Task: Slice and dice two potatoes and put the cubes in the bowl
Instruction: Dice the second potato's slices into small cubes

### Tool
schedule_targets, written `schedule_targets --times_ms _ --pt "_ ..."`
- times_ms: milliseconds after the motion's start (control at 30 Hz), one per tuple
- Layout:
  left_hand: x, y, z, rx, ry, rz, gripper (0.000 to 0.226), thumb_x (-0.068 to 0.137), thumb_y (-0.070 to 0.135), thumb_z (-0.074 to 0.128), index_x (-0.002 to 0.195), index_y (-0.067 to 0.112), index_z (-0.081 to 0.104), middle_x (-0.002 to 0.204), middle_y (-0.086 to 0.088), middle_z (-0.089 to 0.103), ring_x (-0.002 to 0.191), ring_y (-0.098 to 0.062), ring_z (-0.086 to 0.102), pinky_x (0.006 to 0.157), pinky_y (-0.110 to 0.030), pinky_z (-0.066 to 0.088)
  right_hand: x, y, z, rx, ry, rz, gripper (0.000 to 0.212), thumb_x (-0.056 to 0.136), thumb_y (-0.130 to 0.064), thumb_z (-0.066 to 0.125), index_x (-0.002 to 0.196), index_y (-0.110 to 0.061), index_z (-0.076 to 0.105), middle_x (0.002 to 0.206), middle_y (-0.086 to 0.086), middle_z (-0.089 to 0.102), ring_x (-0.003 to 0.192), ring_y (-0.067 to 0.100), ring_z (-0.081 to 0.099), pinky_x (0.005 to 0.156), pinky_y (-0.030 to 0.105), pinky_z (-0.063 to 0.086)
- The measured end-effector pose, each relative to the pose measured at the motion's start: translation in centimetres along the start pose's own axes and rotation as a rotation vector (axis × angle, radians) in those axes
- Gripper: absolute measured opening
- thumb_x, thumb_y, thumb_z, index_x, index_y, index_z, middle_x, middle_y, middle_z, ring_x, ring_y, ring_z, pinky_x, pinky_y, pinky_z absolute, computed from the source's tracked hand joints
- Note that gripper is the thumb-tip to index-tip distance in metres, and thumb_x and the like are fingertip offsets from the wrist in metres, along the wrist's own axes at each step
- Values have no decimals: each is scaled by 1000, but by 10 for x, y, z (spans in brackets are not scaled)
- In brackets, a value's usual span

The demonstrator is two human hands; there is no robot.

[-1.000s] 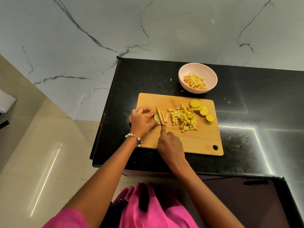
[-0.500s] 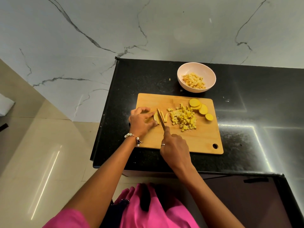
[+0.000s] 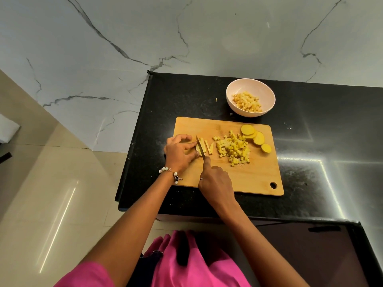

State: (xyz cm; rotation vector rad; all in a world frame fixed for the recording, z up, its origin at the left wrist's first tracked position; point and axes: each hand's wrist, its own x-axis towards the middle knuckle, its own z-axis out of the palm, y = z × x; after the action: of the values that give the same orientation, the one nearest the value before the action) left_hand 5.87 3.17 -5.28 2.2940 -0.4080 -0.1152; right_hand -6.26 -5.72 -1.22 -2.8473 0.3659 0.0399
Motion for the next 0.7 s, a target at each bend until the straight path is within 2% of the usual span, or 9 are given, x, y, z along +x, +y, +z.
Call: schedule_targets --times_ms 133,200,267,300,400,533,633,700 --pt "0 1 1 -9 4 -10 35 75 36 75 107 25 71 122 14 55 119 -14 35 100 -35 26 -1 -5 9 13 34 -29 58 91 -3 36 147 3 19 93 25 62 73 38 60 56 35 30" --pt "-1 3 0 -17 9 -14 36 74 37 75 107 24 71 122 13 55 119 -13 34 100 -35 26 -14 -2 12 -19 22 -47 61 89 -3 37 147 3 18 90 22 61 69 37 60 53 34 30" --pt "0 3 0 -21 8 -20 36 74 38 76 107 23 71 122 13 55 119 -13 34 100 -35 26 -32 3 10 -80 32 -59 63 82 -3 44 143 4 29 80 18 62 57 34 57 47 31 25" --pt "0 3 0 -25 8 -24 37 74 38 76 107 23 71 122 14 55 119 -13 34 100 -35 26 -38 5 7 -71 27 -49 62 83 -5 44 144 3 30 81 17 62 60 34 58 47 31 25" --pt "0 3 -1 -13 0 -24 38 74 36 76 109 24 70 122 14 55 119 -13 34 100 -34 26 -39 13 -4 71 -38 -6 57 96 -17 35 150 -8 17 101 16 62 86 35 58 60 33 28" --pt "1 5 -2 31 -22 -40 44 76 35 74 119 26 64 126 12 54 121 -16 36 104 -40 30 -29 21 -18 203 68 13 53 95 -15 38 147 -7 29 91 15 67 79 34 60 60 37 33" --pt "-1 16 -4 166 -42 -30 54 81 40 68 132 29 52 133 7 49 126 -18 33 110 -43 19 -26 29 -21 299 89 62 51 94 -12 40 144 -4 34 86 18 68 76 35 61 62 41 42" --pt "1 26 -2 287 -118 29 69 80 48 65 141 32 38 139 6 43 131 -17 29 113 -45 10 -25 34 -23 329 118 97 49 95 -12 41 143 -3 36 88 19 69 77 36 61 65 42 45"
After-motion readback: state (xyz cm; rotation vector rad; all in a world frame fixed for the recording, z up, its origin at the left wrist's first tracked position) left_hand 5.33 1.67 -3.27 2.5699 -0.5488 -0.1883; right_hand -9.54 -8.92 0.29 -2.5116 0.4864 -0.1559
